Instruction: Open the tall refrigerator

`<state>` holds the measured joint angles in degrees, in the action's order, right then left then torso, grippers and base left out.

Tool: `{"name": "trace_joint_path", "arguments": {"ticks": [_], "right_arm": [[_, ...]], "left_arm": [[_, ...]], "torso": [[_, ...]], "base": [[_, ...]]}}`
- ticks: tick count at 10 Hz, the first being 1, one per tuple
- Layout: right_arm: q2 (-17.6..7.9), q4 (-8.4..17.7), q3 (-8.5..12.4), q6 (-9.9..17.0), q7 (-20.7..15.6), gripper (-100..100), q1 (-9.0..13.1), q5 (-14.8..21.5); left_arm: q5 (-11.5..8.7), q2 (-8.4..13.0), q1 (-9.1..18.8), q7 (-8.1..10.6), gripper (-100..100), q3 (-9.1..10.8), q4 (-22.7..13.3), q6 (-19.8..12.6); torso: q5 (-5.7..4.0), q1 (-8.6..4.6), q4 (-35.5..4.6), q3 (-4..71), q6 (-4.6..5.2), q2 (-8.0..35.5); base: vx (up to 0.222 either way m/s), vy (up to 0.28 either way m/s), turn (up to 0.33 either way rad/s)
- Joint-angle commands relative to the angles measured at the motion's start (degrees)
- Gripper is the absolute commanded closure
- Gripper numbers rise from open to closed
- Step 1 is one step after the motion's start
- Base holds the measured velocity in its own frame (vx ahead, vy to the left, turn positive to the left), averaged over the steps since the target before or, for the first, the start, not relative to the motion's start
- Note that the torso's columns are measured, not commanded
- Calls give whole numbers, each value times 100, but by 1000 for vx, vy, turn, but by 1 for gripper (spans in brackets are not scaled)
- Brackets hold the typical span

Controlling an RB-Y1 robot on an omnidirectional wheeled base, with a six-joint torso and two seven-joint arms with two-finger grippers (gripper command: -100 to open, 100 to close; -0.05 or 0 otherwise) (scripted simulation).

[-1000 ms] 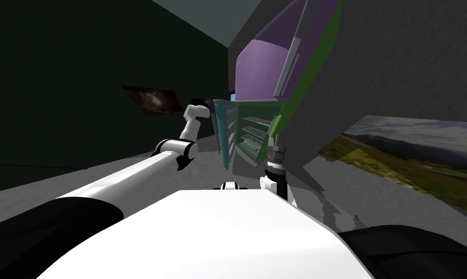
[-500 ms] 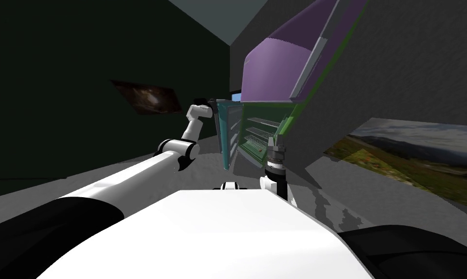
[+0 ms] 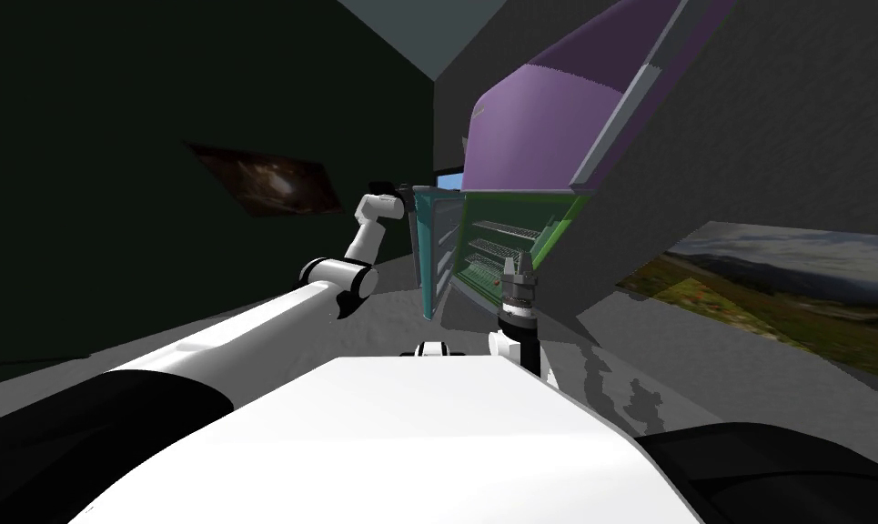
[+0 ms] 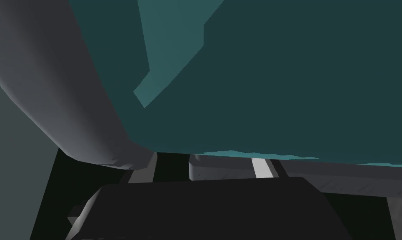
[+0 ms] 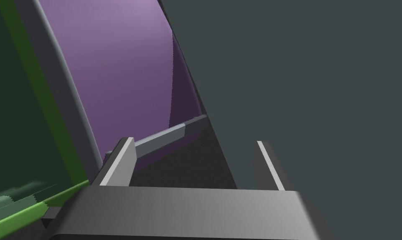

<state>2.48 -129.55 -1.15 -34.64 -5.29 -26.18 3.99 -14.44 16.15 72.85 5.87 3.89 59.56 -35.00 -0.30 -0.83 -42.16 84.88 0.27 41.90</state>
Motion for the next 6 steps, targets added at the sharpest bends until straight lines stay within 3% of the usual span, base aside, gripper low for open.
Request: {"name": "trace_joint_path", "arguments": {"ticks": [1, 5, 6], "right_arm": [[2, 0, -2, 0, 0, 0, 0, 0], [1, 0, -2, 0, 0, 0, 2, 0], [1, 0, -2, 0, 0, 0, 1, 0]], "left_arm": [[-71, 99, 104, 31, -100, 33, 168, -279], [-136, 208, 360, 88, -100, 76, 259, -628], [-95, 191, 214, 95, -100, 75, 355, -651]], "torso": [[-8, -22, -11, -23, -1, 28], [-12, 17, -37, -10, 24, 20], [-3, 28, -28, -10, 10, 15]], "base": [[16, -53, 64], [9, -12, 12], [4, 7, 24]]}}
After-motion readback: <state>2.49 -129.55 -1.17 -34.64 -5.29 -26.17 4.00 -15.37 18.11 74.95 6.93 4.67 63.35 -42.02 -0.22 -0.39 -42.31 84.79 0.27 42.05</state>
